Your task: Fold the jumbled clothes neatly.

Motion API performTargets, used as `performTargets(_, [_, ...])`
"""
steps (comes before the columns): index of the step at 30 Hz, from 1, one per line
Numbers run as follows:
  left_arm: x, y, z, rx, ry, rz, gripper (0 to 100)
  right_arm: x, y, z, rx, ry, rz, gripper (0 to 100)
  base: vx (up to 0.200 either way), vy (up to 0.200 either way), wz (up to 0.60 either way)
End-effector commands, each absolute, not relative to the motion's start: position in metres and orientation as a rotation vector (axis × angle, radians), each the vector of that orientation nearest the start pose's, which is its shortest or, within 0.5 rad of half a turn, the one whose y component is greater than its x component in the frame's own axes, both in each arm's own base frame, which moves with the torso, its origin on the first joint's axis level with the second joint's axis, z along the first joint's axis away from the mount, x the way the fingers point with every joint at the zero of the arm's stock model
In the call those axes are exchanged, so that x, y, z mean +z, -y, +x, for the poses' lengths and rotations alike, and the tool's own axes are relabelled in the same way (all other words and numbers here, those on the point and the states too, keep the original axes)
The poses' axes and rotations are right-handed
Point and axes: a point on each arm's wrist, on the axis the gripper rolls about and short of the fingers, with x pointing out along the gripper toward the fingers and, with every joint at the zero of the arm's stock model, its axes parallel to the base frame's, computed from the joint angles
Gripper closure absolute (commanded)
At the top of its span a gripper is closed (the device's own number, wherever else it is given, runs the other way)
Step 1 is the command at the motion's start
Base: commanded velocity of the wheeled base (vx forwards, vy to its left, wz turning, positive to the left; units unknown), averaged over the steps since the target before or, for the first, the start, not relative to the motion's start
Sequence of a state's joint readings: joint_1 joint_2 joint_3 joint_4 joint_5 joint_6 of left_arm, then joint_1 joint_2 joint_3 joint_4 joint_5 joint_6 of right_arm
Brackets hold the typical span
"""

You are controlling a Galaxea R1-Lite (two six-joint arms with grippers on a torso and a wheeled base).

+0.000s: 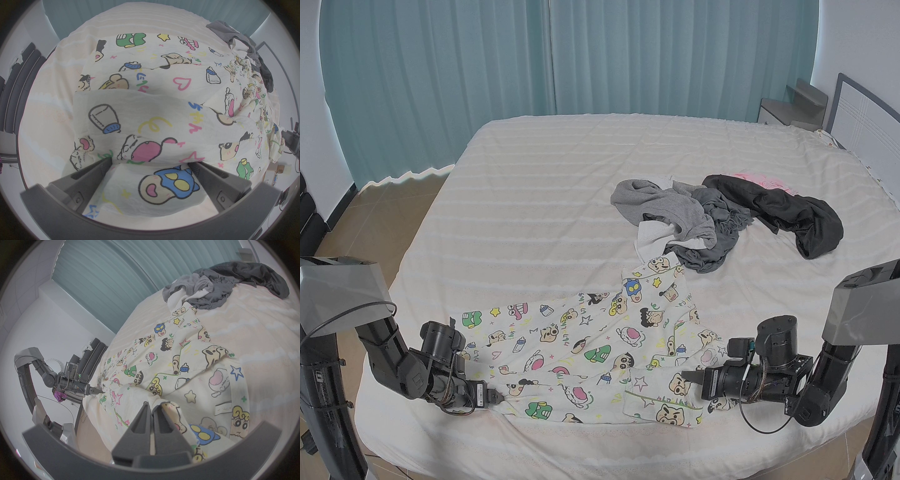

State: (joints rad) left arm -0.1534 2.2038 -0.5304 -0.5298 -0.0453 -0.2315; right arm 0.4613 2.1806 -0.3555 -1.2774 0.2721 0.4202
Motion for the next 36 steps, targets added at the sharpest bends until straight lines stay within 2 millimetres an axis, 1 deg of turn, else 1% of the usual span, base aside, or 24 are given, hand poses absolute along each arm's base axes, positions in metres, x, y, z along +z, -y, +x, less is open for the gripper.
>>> performTargets(1, [-0.033,0.044,0.274,-0.046,-1.152,-0.145,0,0.017,-0.135,0.263,0.595,-0.679,0.345,100,0.000,0.000,0.00])
performTargets(6, [-0.033,0.043,0.275,-0.044,-1.149,-0.148,0,0.019,-0.133,0.269,0.609,-0.723,0.336,100,0.000,0.000,0.00])
performTargets(8, [-0.032,0.043,0.275,-0.045,-1.145,-0.148,0,0.018,-0.132,0.274,0.600,-0.721,0.335,100,0.000,0.000,0.00])
performTargets(10, [-0.032,0.043,0.276,-0.042,-1.134,-0.152,0,0.016,-0.132,0.277,0.596,-0.727,0.335,100,0.000,0.000,0.00])
performTargets(12, [-0.031,0.043,0.278,-0.022,-1.109,-0.187,0,0.009,-0.132,0.279,0.589,-0.752,0.327,100,0.000,0.000,0.00])
performTargets(15, [-0.030,0.043,0.279,-0.014,-1.094,-0.203,0,0.001,-0.130,0.280,0.592,-0.771,0.312,100,0.000,0.000,0.00])
performTargets(23, [-0.030,0.044,0.279,-0.019,-1.095,-0.206,0,-0.004,-0.130,0.280,0.616,-0.793,0.315,100,0.000,0.000,0.00])
performTargets(24, [-0.030,0.044,0.279,-0.019,-1.095,-0.206,0,-0.005,-0.130,0.279,0.616,-0.799,0.314,0,0.000,0.000,0.00])
performTargets(28, [-0.029,0.044,0.279,-0.019,-1.091,-0.208,0,-0.005,-0.130,0.278,0.617,-0.802,0.313,0,0.000,0.000,0.00])
performTargets(31, [-0.022,0.044,0.279,-0.004,-1.070,-0.239,0,-0.002,-0.129,0.276,0.610,-0.797,0.309,0,0.000,0.000,0.00])
performTargets(35, [-0.009,0.041,0.276,0.007,-1.031,-0.286,0,0.008,-0.124,0.268,0.605,-0.784,0.311,0,0.000,0.000,0.00])
performTargets(36, [-0.004,0.039,0.275,0.011,-1.020,-0.294,0,0.010,-0.122,0.264,0.603,-0.794,0.310,0,0.000,0.000,0.00])
